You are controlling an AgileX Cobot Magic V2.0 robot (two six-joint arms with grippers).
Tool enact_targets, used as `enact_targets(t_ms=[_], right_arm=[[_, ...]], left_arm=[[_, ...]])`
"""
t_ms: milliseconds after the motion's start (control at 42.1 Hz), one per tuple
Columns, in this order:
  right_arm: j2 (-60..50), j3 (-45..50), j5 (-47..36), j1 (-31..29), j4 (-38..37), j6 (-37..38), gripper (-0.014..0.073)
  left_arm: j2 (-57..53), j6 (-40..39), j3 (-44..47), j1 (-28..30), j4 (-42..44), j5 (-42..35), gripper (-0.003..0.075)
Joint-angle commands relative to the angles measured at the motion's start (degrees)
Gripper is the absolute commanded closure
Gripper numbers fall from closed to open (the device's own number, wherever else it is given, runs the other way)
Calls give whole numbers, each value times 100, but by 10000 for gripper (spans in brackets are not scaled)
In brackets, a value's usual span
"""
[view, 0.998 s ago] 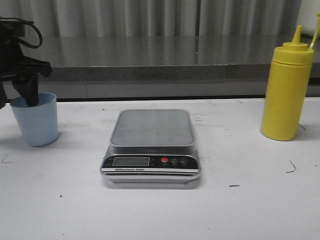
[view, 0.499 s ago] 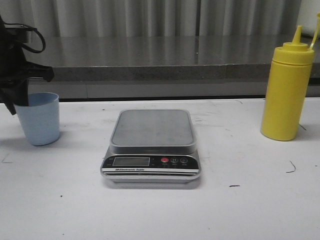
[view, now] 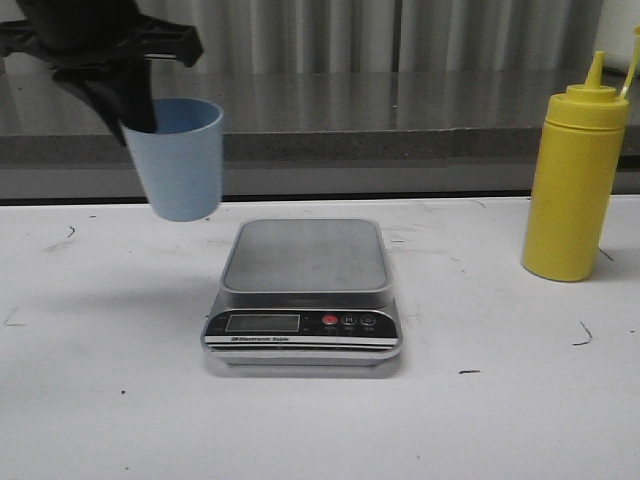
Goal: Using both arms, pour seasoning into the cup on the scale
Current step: 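Lift the blue cup with the left gripper and carry it over the scale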
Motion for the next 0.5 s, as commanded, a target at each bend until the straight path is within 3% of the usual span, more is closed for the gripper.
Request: enact_targets(t_ms=[0,238,475], right_arm=[[49,-193,-391,-9,-71,-70,43],[49,-193,-391,-9,-71,-70,43],[49,-193,-391,-9,-71,-70,43]], left_arm=[[-231,-26,-182,-456,-10,-305,740],[202,-521,-586,-921,20,-629,741],[958,-550,-1572,-947,66,-38,741]])
